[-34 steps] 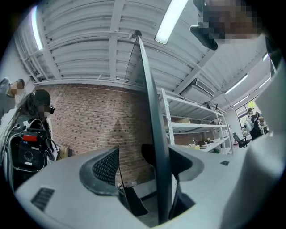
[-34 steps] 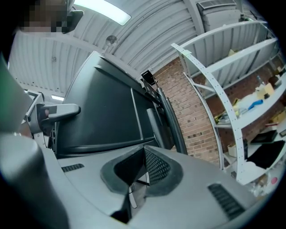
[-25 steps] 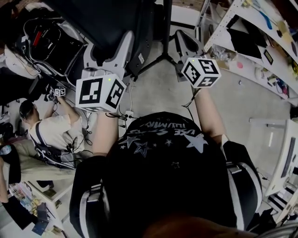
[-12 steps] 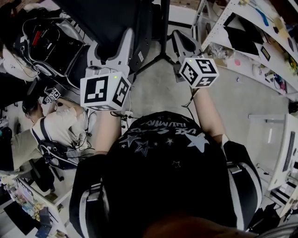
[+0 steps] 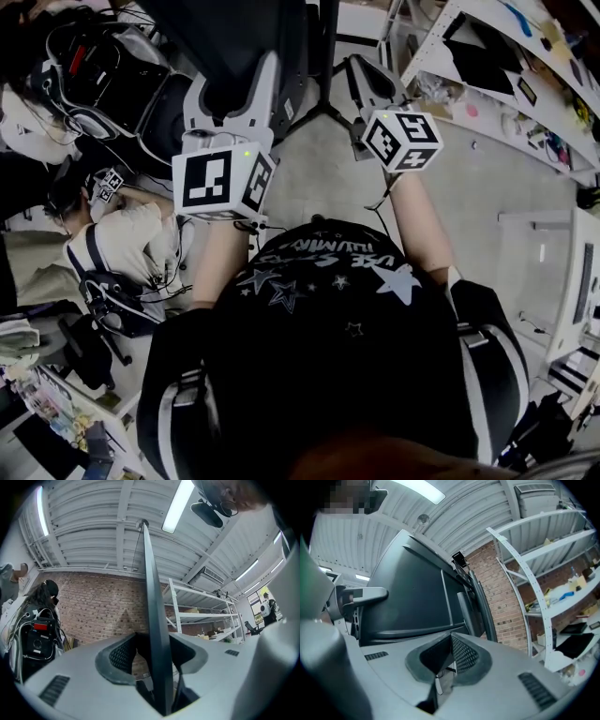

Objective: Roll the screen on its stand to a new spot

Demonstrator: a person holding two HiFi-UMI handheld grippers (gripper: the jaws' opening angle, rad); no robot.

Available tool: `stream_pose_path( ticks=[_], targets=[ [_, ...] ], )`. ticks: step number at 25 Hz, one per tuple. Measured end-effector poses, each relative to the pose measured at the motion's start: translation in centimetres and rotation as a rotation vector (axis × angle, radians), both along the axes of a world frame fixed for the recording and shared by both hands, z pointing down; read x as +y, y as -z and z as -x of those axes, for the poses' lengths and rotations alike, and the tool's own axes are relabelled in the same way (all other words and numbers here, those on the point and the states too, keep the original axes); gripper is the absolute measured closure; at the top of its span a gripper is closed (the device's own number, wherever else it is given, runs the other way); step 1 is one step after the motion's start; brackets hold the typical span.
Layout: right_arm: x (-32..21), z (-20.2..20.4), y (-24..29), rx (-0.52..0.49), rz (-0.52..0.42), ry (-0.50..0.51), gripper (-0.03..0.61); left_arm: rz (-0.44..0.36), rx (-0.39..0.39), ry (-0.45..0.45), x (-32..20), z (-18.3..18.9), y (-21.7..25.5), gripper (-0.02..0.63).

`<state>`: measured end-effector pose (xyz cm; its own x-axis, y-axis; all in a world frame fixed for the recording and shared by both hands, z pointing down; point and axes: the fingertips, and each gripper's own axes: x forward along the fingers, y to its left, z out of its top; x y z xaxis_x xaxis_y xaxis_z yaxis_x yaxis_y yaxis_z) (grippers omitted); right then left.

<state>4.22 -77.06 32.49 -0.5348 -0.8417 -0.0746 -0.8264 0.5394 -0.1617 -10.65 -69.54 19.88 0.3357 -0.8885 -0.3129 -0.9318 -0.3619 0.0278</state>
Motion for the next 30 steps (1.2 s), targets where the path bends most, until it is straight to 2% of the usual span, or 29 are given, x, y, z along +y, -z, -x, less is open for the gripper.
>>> stream_pose_path(
  ticks=[6, 13, 24, 30],
  targets=[
    [3.4, 1.0, -0.2, -0.006, 0.012, -0.026, 0.571, -0.005, 0.009, -0.014, 2.9, 1.8, 0.1, 0.390],
    [8.4, 2.4, -1.7, 0.016, 0.059, -0.045, 0.571, -0.020, 0.020, -0.044, 5.8, 1.8, 0.3, 0.390],
    [18.0, -1.2, -3.1, 0.031, 0.097, -0.191, 0.571, -0.037, 0.053, -0.074, 10.8, 2.8, 0.6, 0.393],
    [21.0, -2.5, -2.5, 0.040, 0.093, -0.202, 0.571, -0.038, 0.067, -0.072, 13.9, 2.8, 0.8, 0.397]
  ],
)
